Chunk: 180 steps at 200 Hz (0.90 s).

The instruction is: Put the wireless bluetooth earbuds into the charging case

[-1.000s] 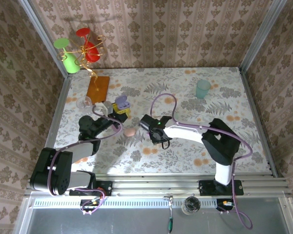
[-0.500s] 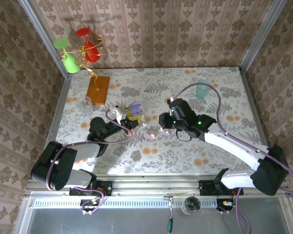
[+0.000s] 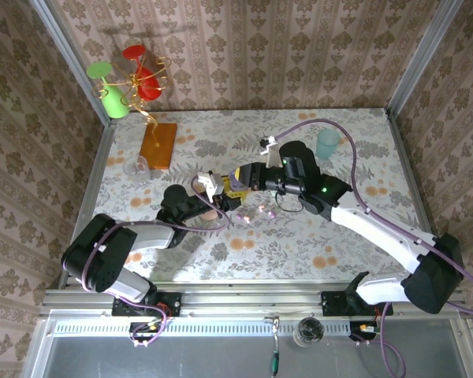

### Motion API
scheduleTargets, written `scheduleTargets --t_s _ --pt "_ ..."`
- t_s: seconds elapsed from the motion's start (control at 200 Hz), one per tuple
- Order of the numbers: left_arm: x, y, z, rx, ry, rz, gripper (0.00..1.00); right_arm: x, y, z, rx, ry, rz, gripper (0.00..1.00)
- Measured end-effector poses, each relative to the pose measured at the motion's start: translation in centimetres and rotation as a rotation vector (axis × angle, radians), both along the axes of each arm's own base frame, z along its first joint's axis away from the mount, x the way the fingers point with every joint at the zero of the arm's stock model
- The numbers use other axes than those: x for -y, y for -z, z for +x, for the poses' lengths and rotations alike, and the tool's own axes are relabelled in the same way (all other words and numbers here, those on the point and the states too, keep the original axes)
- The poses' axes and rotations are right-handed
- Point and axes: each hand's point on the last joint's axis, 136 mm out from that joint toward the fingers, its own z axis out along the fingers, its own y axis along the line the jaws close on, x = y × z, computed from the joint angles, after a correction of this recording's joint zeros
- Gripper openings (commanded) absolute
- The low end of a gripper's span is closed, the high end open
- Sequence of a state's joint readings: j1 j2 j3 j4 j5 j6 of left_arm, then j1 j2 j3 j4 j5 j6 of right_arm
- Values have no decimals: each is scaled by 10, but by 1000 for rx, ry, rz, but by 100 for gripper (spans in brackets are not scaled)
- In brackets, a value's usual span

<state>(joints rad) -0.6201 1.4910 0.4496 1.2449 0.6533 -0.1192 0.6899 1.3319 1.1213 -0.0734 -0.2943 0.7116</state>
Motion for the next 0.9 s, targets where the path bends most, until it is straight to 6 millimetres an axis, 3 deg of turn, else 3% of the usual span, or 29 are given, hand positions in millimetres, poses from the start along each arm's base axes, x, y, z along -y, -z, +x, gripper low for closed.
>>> scheduleTargets --t_s 0.245,0.9 --pt "5 -9 2 18 -10 -16 23 -8 5 4 -17 -20 -4 18" --pt "4 -12 10 18 -56 -26 23 -4 8 7 -21 0 -16 18"
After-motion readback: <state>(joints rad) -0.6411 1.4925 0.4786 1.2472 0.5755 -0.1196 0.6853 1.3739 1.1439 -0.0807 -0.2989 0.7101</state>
